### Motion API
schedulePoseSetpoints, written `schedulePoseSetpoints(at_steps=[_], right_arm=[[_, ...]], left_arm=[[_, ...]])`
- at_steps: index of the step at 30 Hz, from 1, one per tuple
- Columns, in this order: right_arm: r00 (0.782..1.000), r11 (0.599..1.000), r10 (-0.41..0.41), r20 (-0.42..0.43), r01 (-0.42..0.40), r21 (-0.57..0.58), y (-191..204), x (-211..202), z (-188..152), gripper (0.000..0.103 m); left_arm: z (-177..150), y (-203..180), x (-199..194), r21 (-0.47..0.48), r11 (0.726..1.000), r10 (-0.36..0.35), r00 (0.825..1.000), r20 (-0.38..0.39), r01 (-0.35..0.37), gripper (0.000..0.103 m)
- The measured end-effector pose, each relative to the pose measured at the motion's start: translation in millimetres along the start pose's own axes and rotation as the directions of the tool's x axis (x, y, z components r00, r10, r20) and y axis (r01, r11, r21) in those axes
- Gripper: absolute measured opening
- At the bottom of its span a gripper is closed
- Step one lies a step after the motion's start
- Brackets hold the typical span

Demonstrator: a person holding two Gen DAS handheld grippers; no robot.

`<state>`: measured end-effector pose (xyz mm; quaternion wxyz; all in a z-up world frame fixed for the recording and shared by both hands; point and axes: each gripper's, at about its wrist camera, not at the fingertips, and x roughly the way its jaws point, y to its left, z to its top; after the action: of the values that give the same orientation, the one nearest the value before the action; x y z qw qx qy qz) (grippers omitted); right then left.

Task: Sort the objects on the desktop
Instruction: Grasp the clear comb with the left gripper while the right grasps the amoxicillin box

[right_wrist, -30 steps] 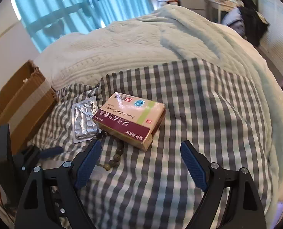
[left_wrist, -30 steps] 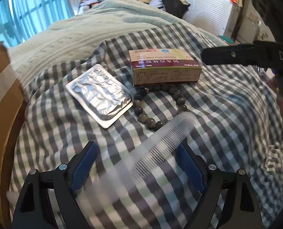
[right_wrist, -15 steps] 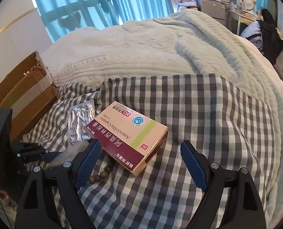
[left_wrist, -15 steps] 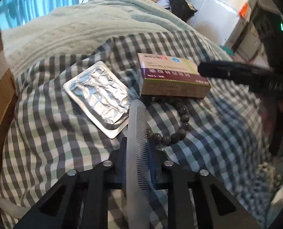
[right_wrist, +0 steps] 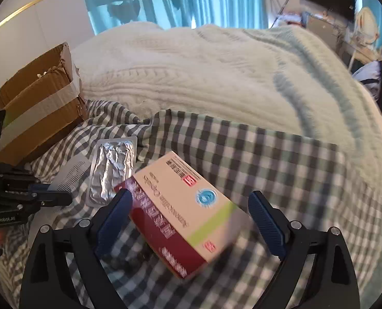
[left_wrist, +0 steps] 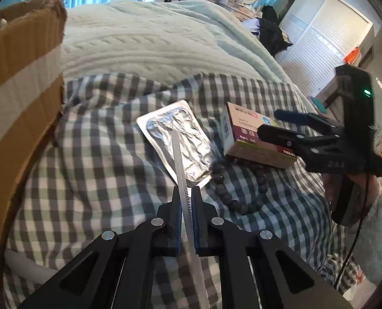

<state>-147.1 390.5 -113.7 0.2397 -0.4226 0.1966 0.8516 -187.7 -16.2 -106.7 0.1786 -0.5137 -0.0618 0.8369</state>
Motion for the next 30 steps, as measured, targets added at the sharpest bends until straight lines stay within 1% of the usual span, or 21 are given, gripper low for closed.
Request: schedulePoseSetpoints(at_steps=[3,5,6,9,10,11,12,13,15,17,20,22,23,25,28,30], right_arm=[[0.998,0.998,0.048,-0.028,-0.047,0.032,2.7,7.6,-2.3,0.092],[0.997,0.998,0.068,-0.034,-0.067,0.015,11.9,6.3,-8.4,0.092],[0.997,0.998,0.062,-0.051,-0.063,-0.008,19.8,6.8,-13.9,0.092],[0.992,0.997,0.034,-0.119,-0.042,-0.065,39.0,12.3,-31.1,0.092],[0.992,0.994,-0.022,-0.125,0.009,-0.109,49.9,13.6,-39.4,0.092],[0.992,0.989,-0.070,-0.104,0.056,-0.133,55.2,12.2,-43.2,0.092],[0.991,0.986,-0.101,-0.084,0.089,-0.138,58.5,10.4,-45.9,0.090],[0.991,0.988,-0.110,-0.076,0.101,-0.115,58.9,8.8,-46.5,0.083],[0.992,0.994,-0.104,-0.073,0.101,-0.042,54.4,6.1,-44.6,0.077],[0.994,0.996,-0.092,-0.067,0.093,0.015,51.9,1.6,-42.6,0.077],[0.992,0.992,-0.114,-0.048,0.116,0.042,56.6,-10.4,-43.3,0.076],[0.993,0.990,-0.109,-0.045,0.112,0.089,57.6,-20.4,-47.9,0.076],[0.995,0.988,-0.085,-0.048,0.091,0.123,58.2,-27.1,-53.5,0.076],[0.997,0.987,-0.062,-0.053,0.069,0.143,66.0,-40.2,-66.8,0.076],[0.994,0.991,-0.066,-0.091,0.076,0.107,88.0,-55.6,-93.8,0.076],[0.991,0.990,-0.060,-0.123,0.075,0.116,94.2,-59.6,-113.1,0.077]], left_arm=[[3.0,2.6,-1.4,-0.006,1.000,0.008,1.000,0.001,-0.008,0.007],[3.0,4.9,-3.6,-0.010,1.000,0.015,1.000,-0.001,-0.015,0.007],[2.6,6.8,-5.3,-0.017,1.000,0.020,1.000,0.001,-0.020,0.007],[2.8,8.9,-9.0,-0.032,0.999,0.020,1.000,0.002,-0.019,0.007],[2.7,8.5,-10.2,-0.029,0.999,0.021,1.000,0.004,-0.020,0.007],[2.3,8.0,-12.5,-0.024,0.999,0.026,1.000,0.008,-0.025,0.007],[2.0,7.4,-15.4,-0.021,0.999,0.029,0.999,0.014,-0.029,0.007],[1.4,7.3,-18.0,-0.020,0.999,0.027,1.000,0.015,-0.027,0.007],[0.0,5.5,-23.4,-0.014,0.999,0.030,0.999,0.019,-0.029,0.007],[-2.1,3.9,-29.8,-0.005,0.999,0.034,0.999,0.024,-0.034,0.007],[-4.4,3.4,-38.8,-0.005,0.999,0.033,0.999,0.030,-0.033,0.007],[-7.1,4.1,-44.9,-0.007,0.999,0.035,0.999,0.038,-0.035,0.007],[-8.5,4.2,-47.3,-0.006,0.999,0.031,0.999,0.036,-0.031,0.007],[-13.3,3.6,-50.8,-0.005,1.000,0.029,0.999,0.028,-0.029,0.007],[-22.0,2.3,-52.6,-0.009,1.000,0.007,1.000,0.010,-0.007,0.007],[-27.5,2.1,-50.3,-0.015,1.000,0.003,1.000,-0.002,-0.003,0.008]])
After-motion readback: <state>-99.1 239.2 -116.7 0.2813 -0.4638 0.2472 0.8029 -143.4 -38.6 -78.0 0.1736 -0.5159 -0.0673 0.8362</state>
